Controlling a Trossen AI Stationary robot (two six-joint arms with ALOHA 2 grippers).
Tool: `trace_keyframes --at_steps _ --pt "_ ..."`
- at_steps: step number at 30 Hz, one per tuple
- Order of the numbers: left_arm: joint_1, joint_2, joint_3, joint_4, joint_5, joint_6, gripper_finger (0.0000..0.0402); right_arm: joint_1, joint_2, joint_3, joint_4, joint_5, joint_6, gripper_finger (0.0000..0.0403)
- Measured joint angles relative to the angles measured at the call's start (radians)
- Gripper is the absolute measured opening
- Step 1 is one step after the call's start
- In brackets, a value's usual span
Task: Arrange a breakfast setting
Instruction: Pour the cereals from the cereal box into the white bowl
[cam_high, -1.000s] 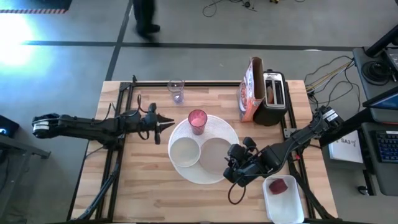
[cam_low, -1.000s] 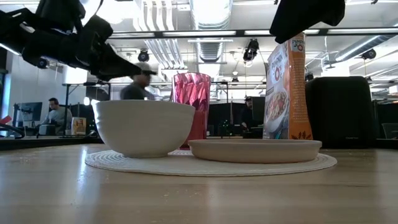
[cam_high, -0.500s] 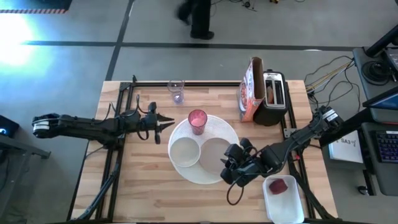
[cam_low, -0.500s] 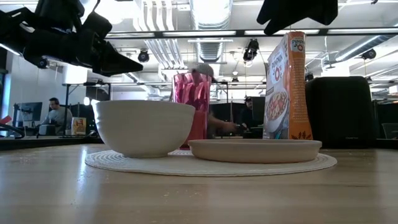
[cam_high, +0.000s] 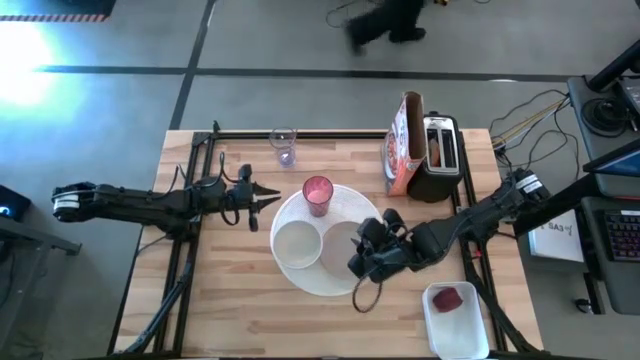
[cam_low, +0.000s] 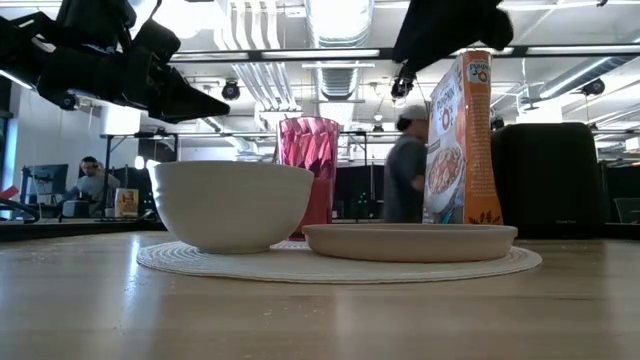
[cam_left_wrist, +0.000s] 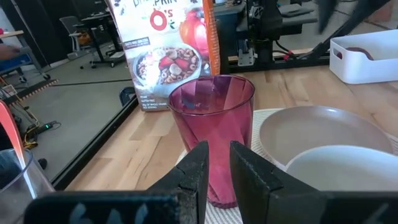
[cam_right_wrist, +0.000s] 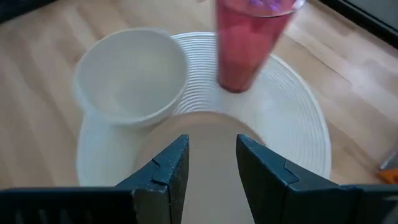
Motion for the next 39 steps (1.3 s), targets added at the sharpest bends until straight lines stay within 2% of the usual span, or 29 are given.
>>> trace_keyframes --at_steps 3,9,16,25,28,36,39 --pt "0.000 0.000 0.000 0.000 0.000 0.000 0.0048 -0.068 -0.006 0.000 -0.058 -0.039 0.085 0.0124" --pt "0.000 0.000 0.000 -0.004 0.000 -0.001 0.0048 -0.183 -0.016 0.000 -0.227 -0.185 0.116 0.0156" --pt "0.000 0.000 0.000 -0.021 0.000 -0.001 0.0048 -0.228 -0.025 -0.001 -0.320 -0.204 0.151 0.0209" --pt "0.000 0.000 0.000 -0.026 0.000 -0.001 0.0048 -0.212 -0.081 -0.001 -0.550 -0.146 0.343 0.0230" --pt "0.000 0.000 0.000 -0.027 0.001 -0.001 0.0048 -0.208 -0.101 -0.001 -0.619 -0.094 0.410 0.0238" --pt "0.000 0.000 0.000 -0.031 0.001 -0.001 0.0048 -0.204 -0.118 -0.002 -0.631 0.023 0.439 0.0259" --pt "0.000 0.000 0.000 -0.032 0.001 -0.001 0.0048 -0.204 -0.114 -0.009 -0.635 0.031 0.444 0.0265"
